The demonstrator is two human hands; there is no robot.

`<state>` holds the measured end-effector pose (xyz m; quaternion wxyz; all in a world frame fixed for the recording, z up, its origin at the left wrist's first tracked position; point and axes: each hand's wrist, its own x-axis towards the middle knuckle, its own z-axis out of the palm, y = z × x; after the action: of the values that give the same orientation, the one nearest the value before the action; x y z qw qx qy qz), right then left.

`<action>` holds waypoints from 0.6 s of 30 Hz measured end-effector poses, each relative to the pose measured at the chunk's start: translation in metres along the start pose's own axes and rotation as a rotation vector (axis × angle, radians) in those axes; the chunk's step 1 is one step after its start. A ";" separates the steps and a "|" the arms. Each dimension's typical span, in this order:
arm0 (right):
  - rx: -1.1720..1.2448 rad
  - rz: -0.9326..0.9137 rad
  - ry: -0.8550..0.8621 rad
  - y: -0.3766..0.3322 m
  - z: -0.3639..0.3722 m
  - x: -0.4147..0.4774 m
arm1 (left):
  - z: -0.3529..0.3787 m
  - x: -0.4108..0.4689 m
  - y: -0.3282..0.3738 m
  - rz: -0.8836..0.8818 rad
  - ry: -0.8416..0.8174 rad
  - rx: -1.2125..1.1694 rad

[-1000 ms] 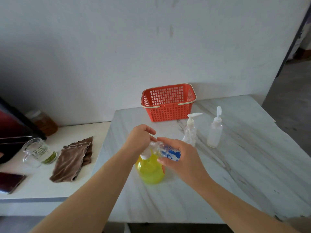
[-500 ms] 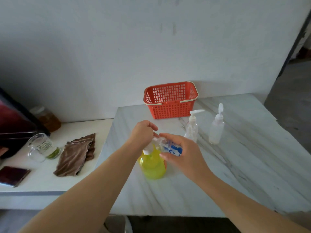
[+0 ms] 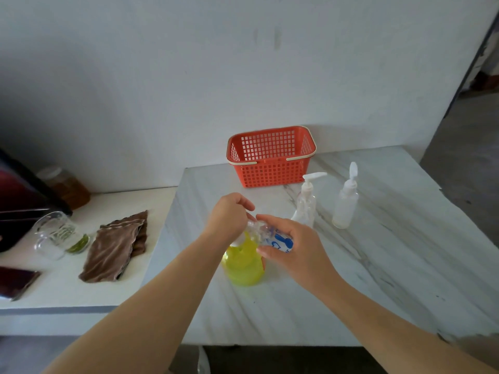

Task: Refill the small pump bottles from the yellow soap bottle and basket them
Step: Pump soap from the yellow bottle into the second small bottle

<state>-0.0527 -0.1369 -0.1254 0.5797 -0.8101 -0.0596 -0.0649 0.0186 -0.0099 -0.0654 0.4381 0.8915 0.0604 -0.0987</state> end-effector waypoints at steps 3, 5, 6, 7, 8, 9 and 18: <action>0.000 0.002 -0.004 -0.002 0.001 -0.001 | -0.002 -0.001 0.000 -0.005 -0.009 -0.010; -0.002 -0.008 -0.004 -0.003 0.001 0.000 | -0.004 -0.002 0.000 -0.011 -0.022 -0.014; -0.002 -0.012 -0.006 -0.004 0.000 0.002 | -0.005 -0.001 0.000 -0.017 -0.030 -0.020; 0.005 -0.015 -0.007 -0.004 0.000 0.002 | -0.006 -0.001 0.001 -0.021 -0.041 -0.028; 0.012 -0.020 -0.007 -0.006 -0.001 0.002 | -0.007 -0.001 0.003 -0.020 -0.051 -0.037; 0.018 -0.025 -0.010 -0.008 -0.002 0.003 | -0.009 -0.001 0.005 -0.017 -0.058 -0.040; 0.011 -0.023 -0.021 -0.010 -0.001 0.003 | -0.011 0.001 0.000 -0.025 -0.060 -0.033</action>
<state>-0.0512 -0.1343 -0.1150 0.5825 -0.8069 -0.0755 -0.0627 0.0211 -0.0008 -0.0590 0.4529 0.8800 0.0597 -0.1299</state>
